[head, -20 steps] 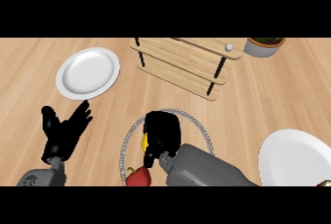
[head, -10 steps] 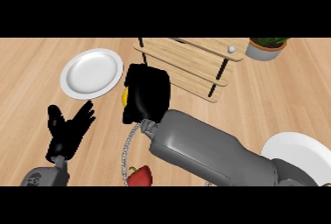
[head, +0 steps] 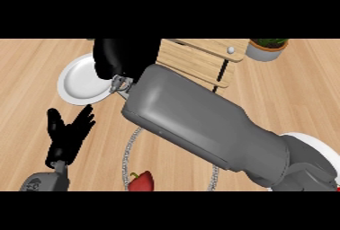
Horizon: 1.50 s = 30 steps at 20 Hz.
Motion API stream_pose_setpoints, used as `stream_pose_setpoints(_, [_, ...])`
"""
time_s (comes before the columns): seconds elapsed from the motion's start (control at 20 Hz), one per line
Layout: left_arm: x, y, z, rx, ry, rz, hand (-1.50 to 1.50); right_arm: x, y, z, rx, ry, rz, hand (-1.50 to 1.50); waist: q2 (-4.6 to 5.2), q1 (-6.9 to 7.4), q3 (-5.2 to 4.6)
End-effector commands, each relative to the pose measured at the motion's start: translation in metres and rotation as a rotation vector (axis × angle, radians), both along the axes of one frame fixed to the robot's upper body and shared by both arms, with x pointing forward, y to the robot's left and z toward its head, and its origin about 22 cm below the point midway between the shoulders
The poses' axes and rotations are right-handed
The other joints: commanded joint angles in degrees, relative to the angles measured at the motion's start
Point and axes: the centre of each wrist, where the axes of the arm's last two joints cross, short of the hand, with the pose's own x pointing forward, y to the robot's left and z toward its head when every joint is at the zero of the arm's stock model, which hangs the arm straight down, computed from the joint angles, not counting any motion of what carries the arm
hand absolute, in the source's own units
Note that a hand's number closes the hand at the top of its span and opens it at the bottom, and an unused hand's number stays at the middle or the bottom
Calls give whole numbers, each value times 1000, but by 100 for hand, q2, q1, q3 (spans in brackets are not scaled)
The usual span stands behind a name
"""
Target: Pick the lemon from the placemat and place it in the tiered shelf
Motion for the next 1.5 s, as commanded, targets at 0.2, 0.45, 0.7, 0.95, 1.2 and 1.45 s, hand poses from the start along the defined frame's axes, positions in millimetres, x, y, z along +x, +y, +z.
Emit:
stream_pose_setpoints(0.2, [-1, 14, 1, -27, 12, 39, 0, 13, 10, 64, 136, 49, -281, 150, 53, -157, 1])
stream_pose_setpoints(0.45, [-8, 2, -8, -18, -5, 27, 0, 16, 11, 103, 183, -1, -323, 150, 79, -215, 9])
stream_pose_setpoints(0.7, [-14, 2, -14, -1, -16, 23, 0, 37, -8, 126, 143, 28, -351, 150, 123, -191, 7])
stream_pose_setpoints(0.95, [-15, 12, -8, -3, -6, 34, 0, 53, -19, 121, 133, 75, -317, 150, 126, -192, 14])
stream_pose_setpoints(1.2, [-13, -6, -11, -4, -6, 43, 0, 75, -33, 93, 81, 120, -314, 150, 136, -203, 15])
stream_pose_setpoints(1.45, [-15, 20, 2, 2, -8, 25, 0, 88, -46, 90, 46, 108, -332, 150, 138, -163, 15])
